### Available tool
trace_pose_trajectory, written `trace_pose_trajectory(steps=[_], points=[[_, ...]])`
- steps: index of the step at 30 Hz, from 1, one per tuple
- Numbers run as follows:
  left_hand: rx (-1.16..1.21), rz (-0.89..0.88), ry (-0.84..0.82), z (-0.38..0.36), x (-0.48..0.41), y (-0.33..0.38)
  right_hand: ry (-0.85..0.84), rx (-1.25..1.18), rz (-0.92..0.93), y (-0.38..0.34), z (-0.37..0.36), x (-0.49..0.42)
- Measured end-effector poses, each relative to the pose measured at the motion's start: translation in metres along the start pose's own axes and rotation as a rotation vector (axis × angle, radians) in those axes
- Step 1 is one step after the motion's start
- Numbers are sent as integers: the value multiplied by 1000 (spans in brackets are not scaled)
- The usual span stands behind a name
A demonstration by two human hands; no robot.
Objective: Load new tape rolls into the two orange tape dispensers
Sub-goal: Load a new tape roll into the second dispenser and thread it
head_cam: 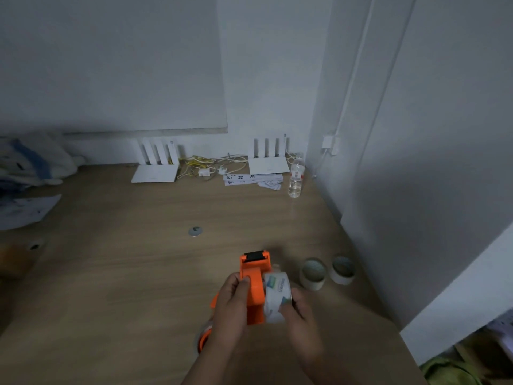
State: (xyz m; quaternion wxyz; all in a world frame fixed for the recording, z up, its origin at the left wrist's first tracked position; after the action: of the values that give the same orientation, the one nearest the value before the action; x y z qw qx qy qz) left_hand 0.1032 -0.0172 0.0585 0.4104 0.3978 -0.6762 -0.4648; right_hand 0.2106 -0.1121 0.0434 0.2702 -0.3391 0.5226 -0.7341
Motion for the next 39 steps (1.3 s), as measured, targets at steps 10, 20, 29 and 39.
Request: trace_pose_trajectory(steps=[10, 20, 29, 39], points=[[-12, 35, -103, -4, 12, -4, -18, -94, 45, -14, -11, 3], [-46, -47, -194, -11, 26, 5, -193, 134, 26, -28, -21, 31], [-33, -103, -153, -5, 22, 7, -79, 46, 44, -60, -3, -19], [-57, -131, -256, -10, 32, 10, -123, 178, -180, -70, -6, -70]])
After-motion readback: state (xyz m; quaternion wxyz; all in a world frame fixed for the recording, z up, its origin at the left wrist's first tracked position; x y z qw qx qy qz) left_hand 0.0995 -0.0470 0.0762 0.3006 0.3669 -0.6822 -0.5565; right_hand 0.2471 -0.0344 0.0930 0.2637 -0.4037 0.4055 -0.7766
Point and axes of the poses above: each hand's wrist, its own x-axis away from the middle knuckle, its own z-axis out of the back of the hand, y = z × x, the point moved 2 cm from there along -x, towards the middle knuckle, and after that the axes turned 13 degrees about x, right-handed, at the moved point
